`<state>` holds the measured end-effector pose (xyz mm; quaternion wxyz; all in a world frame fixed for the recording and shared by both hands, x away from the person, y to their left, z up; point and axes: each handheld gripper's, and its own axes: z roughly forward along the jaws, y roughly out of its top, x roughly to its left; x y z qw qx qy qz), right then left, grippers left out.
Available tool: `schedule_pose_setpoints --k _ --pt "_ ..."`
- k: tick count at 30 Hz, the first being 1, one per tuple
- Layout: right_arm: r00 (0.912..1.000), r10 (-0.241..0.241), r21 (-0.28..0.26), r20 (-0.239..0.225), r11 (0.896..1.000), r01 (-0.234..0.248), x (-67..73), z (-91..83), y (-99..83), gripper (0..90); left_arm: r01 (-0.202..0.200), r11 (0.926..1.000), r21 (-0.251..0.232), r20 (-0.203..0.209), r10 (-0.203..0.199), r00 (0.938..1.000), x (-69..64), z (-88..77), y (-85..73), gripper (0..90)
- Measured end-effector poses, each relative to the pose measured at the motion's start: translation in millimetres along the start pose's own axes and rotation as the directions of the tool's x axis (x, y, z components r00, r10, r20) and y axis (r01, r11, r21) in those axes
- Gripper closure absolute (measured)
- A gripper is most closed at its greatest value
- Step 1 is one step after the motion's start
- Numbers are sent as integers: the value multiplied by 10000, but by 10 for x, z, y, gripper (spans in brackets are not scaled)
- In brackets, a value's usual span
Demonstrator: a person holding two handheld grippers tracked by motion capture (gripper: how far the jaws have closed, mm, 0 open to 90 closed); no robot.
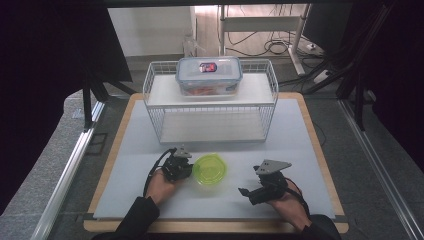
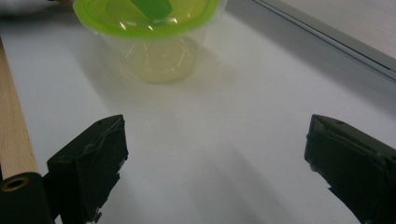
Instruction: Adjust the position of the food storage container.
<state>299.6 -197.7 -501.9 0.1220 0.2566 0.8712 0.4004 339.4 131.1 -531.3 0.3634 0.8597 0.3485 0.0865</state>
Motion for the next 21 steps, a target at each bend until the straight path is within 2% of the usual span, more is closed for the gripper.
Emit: schedule_pose_setpoints --k 2,3,4,6,10,13,16,21 --pt "10000 19 -13 -1 10000 -19 -1 -2 0 57 30 9999 -146 -253 -34 9997 6 -50 -6 860" --pt "10000 29 -21 -6 10000 -29 -2 -2 0 57 -95 9999 -121 -364 90 9993 18 -81 -9 853" --pt "10000 32 -27 -9 10000 -32 -3 -3 0 57 -17 9998 -191 -492 8 9988 15 -106 -20 840" --pt "10000 56 -45 -27 10000 -56 -4 -4 0 57 -153 9998 -142 -848 141 9963 14 -181 -40 800" --pt "10000 51 -78 -65 10000 -51 -8 -10 1 57 -172 9990 -417 -1454 109 9893 -24 -369 -105 665" --pt "9999 95 -82 -96 9999 -96 -12 -11 2 57 -214 9973 -702 -1876 79 9822 -70 -512 -162 525" --pt "9998 164 -76 -139 9998 -165 -15 -12 1 57 90 9945 -1047 -1925 -291 9809 -114 -614 -247 389" --pt "9993 283 -120 -261 9995 -286 -24 -2 -2 57 300 9926 -1179 -1972 -530 9789 -218 -712 -422 229"
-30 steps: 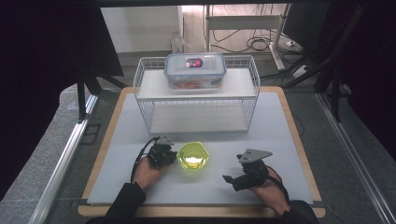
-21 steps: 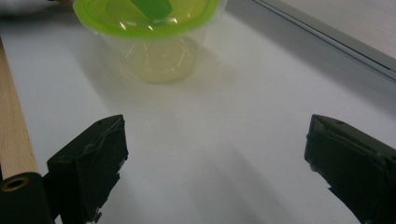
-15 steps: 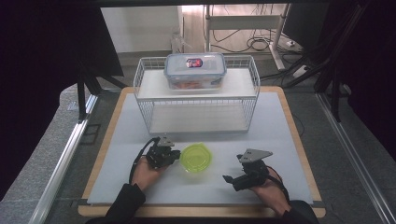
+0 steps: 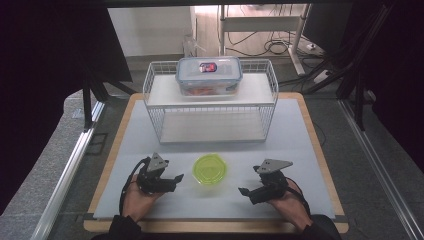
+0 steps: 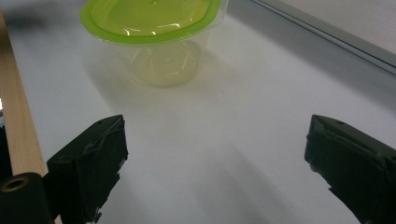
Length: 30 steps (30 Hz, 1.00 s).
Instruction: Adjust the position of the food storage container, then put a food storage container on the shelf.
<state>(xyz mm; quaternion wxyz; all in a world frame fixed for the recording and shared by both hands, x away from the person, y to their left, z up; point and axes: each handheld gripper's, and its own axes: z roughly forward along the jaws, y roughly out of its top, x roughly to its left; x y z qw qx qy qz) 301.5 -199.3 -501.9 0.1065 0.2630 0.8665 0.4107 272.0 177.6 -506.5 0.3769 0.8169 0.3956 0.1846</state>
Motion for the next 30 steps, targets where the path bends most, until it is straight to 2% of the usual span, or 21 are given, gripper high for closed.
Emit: schedule_pose_setpoints --k 5,8,14,23,26,30 --pt "10000 -20 -59 6 10000 20 2 2 4 56 311 9993 -229 38 -310 9995 -82 -143 -110 104" --pt "10000 -64 -8 32 10000 64 -1 5 3 56 173 9993 -325 -21 -173 9998 -142 -214 -162 56" --pt "10000 -62 67 3 10000 62 -2 17 -2 56 -387 9991 -192 -326 380 9987 -215 -267 -270 23" --pt "9994 314 19 160 9995 -314 -29 34 8 12 -491 9985 -257 -338 482 9983 -196 -252 -319 0" --pt "9978 663 -84 -32 9978 -663 -57 34 27 11 -443 9986 -289 -337 433 9985 -192 -254 -323 0" --pt "9981 604 -2 71 9982 -604 -75 28 59 44 -545 9978 -375 -370 531 9979 -204 -264 -320 0"
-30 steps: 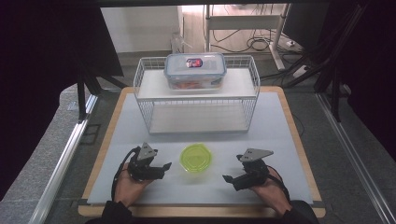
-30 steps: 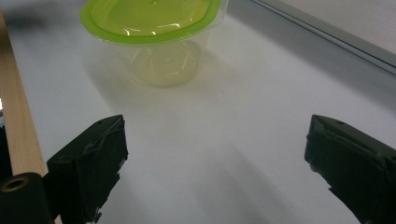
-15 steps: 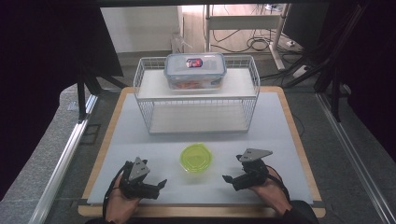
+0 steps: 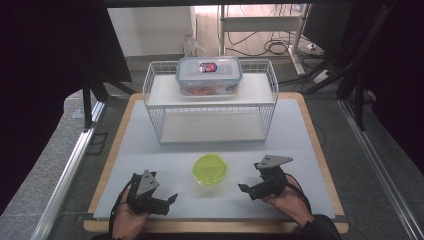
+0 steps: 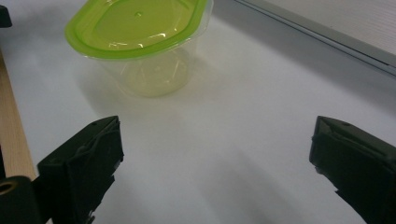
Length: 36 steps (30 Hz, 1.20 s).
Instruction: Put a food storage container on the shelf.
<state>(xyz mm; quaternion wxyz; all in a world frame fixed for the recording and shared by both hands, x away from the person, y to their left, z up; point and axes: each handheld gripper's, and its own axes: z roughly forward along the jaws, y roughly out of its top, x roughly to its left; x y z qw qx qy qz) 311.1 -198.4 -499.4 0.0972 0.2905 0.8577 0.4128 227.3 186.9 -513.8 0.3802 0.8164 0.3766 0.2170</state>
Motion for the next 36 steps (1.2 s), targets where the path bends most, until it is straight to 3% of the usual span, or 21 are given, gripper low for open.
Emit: schedule_pose_setpoints --k 5,12,16,19,24,29,36 --pt "9999 39 225 -124 9997 -37 -34 -5 50 78 -159 9999 53 -42 159 9999 -10 -2 0 0" --pt "9989 301 481 -360 9984 -284 -74 20 173 217 -115 9998 138 -40 115 9999 -23 -28 -36 0" --pt "9982 216 418 -567 9989 -192 -95 66 313 305 1 9999 126 -57 0 10000 -18 -54 -63 1" --pt "9967 430 285 -684 9987 -412 -114 116 446 357 129 9999 91 -52 -129 9999 -1 -69 -81 3" --pt "9952 328 229 -918 9993 -308 -119 282 660 434 212 9997 73 37 -212 9998 12 -62 -90 6" --pt "9913 430 517 -1241 9980 -369 -110 497 788 480 123 9999 111 81 -124 9999 3 -54 -89 8" --pt "9785 1225 863 -1660 9902 -1094 -185 701 818 572 40 9998 169 165 -42 9999 -4 -44 -89 9"
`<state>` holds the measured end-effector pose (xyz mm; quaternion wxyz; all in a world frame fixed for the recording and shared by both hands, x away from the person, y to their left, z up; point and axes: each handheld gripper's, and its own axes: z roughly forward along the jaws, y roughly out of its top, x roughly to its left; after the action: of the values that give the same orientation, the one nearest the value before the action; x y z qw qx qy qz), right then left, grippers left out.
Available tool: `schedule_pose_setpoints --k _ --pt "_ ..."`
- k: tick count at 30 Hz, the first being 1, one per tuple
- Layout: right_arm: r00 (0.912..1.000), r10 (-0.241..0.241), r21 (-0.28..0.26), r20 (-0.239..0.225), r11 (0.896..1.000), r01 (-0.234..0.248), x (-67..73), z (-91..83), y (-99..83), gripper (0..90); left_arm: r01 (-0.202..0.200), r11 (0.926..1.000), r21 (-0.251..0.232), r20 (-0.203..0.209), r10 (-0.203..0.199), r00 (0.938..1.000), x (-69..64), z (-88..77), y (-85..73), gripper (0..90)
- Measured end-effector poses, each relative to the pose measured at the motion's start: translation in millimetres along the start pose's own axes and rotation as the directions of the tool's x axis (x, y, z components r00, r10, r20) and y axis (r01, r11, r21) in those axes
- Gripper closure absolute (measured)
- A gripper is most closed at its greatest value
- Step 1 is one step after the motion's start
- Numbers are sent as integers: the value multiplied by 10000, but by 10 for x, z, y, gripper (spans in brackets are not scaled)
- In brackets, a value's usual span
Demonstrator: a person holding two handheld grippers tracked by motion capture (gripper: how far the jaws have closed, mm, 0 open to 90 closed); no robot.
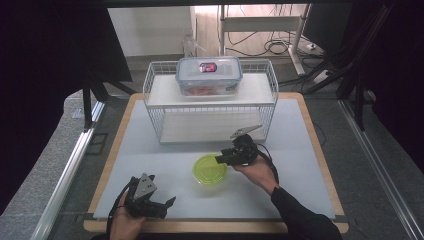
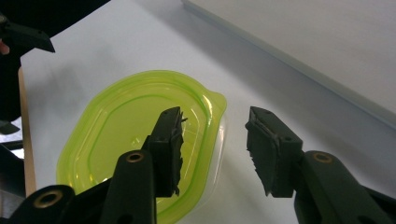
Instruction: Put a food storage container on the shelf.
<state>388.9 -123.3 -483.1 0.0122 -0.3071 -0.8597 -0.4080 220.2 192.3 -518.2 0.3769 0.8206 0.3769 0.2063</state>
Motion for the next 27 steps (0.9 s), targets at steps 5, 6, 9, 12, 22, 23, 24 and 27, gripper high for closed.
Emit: schedule_pose_setpoints --k 5,6,9,12,22,23,24,27 --pt "9984 442 194 -351 9989 -435 -56 37 -10 669 -54 9999 95 25 54 10000 -8 16 -1 9" --pt "9980 516 255 -356 9984 -507 -70 39 -20 676 -69 9999 123 31 69 10000 -10 19 -2 9" --pt "9848 1391 301 -1043 9902 -1367 -147 42 -51 747 -106 9998 137 49 105 9999 -16 24 0 9" --pt "9736 1763 412 -1449 9842 -1721 -178 40 -58 796 -136 9997 178 70 135 9999 -19 30 0 10" --pt "9593 1892 222 -2096 9818 -1888 -74 -46 -4 824 -213 9995 237 85 211 9997 -26 42 0 12" --pt "9512 1980 147 -2367 9796 -2002 -81 -60 3 831 -210 9995 247 89 208 9997 -26 42 0 12" --pt "9457 2101 96 -2481 9767 -2145 -80 -79 10 834 -213 9995 242 85 211 9997 -27 42 0 12" --pt "9413 2155 -63 -2598 9744 -2249 -86 -125 31 842 -220 9995 241 80 218 9997 -27 43 0 12"
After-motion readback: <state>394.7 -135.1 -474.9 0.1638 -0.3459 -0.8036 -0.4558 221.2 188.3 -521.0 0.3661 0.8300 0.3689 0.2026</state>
